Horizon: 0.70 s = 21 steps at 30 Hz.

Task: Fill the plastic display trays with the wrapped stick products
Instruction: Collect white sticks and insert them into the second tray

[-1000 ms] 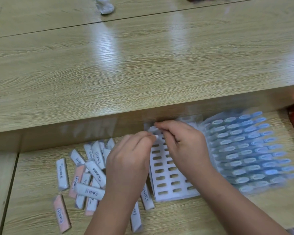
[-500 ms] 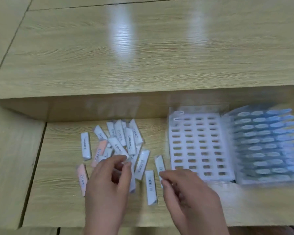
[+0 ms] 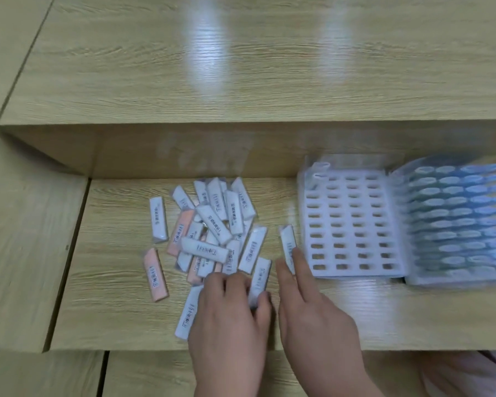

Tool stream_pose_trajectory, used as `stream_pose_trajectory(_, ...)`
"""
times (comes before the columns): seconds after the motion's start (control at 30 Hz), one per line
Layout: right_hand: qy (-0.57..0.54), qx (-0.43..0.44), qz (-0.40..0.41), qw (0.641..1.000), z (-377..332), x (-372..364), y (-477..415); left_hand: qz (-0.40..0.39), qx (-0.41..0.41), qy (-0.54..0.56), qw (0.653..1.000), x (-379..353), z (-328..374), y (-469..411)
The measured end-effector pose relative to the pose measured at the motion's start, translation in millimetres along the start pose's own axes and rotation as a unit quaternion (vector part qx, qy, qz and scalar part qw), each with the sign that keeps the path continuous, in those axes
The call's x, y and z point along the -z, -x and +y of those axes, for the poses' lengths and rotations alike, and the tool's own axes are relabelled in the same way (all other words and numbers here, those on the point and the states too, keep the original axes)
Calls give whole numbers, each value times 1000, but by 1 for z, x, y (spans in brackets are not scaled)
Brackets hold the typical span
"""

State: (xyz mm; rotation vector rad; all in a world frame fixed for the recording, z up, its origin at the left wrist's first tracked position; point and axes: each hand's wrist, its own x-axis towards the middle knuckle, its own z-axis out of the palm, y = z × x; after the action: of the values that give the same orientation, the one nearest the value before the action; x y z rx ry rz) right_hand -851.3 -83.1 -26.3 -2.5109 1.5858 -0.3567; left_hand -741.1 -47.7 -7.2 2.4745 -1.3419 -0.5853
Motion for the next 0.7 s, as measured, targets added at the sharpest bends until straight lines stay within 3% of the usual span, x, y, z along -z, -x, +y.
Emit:
stream_pose_trajectory(0.13, -34, 1, -2, 999, -3, 4, 6, 17, -3, -8, 1000, 2, -7, 4)
stream_pose_trajectory(0.27, -63, -54, -35, 996, -1, 10, 7, 58, -3, 45, 997, 2, -17, 9)
stream_pose_trajectory(0.53, -13, -124, -175, 977, -23, 24, 3, 70, 1, 155, 985, 12, -35, 9)
stream_pose_trajectory(0.63, -72, -154, -203, 964, -14, 26, 8, 70, 9, 229, 971, 14, -38, 6)
stream_pose_trajectory(0.7, -170, -201, -205, 943, -1, 35, 7, 56, 21, 310, 949, 19, -35, 4)
